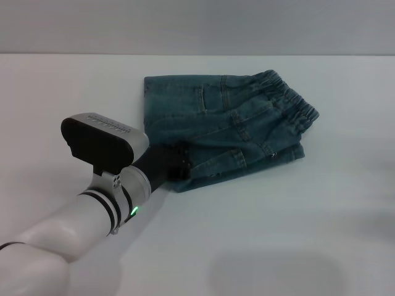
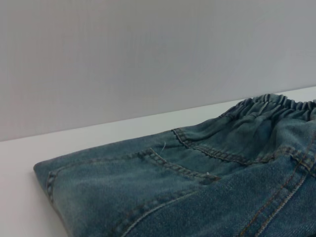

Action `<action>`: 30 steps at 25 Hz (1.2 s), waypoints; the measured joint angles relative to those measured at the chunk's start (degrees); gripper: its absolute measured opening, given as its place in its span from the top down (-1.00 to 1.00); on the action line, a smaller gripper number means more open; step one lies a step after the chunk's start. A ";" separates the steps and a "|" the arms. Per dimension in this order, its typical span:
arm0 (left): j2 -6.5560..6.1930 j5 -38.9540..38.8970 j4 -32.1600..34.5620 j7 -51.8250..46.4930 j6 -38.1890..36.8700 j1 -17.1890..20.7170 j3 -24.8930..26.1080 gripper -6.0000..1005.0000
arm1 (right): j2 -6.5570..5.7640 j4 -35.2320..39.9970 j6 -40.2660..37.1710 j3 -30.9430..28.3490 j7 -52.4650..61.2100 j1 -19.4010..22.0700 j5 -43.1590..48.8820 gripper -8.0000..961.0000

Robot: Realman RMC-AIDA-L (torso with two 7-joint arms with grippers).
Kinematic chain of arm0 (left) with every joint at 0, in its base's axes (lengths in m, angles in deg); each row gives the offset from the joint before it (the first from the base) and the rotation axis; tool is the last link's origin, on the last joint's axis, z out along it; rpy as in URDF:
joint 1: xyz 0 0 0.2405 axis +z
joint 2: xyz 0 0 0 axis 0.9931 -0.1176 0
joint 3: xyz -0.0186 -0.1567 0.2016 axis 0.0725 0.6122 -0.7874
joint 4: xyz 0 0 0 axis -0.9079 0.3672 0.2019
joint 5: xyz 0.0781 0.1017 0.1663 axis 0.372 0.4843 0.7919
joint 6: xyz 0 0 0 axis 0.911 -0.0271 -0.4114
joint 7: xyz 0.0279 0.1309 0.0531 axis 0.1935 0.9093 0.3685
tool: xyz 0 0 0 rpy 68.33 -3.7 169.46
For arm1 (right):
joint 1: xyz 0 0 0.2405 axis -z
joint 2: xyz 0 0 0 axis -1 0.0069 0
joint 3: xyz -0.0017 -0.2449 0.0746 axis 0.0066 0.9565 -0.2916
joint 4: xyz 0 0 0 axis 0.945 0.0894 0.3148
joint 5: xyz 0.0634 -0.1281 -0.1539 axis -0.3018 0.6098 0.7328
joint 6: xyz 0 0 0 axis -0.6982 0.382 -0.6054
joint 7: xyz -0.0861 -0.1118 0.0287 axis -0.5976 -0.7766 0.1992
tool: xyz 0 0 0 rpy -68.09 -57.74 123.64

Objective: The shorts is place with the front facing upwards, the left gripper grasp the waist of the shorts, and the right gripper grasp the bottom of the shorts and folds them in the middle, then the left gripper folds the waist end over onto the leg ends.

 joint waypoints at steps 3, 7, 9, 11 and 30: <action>-0.01 0.00 0.17 -0.01 0.30 -0.15 0.01 0.92 | 0.05 0.00 -0.06 0.14 0.00 0.26 0.00 0.95; -0.02 0.01 0.66 -0.02 0.69 -0.57 0.02 0.92 | 0.08 0.00 -0.47 1.12 0.00 0.75 -0.18 0.94; -0.05 0.01 0.82 -0.03 0.93 -0.71 0.01 0.92 | 0.08 0.00 -0.55 1.32 0.00 0.93 -0.27 0.93; -0.12 0.01 0.46 -0.03 2.15 -0.22 0.01 0.91 | 0.09 0.00 -0.57 1.40 0.00 1.15 -0.27 0.93; -0.39 11.20 -5.56 3.94 26.13 13.04 15.54 0.89 | -0.11 1.02 -14.14 8.00 -0.84 0.56 0.16 0.87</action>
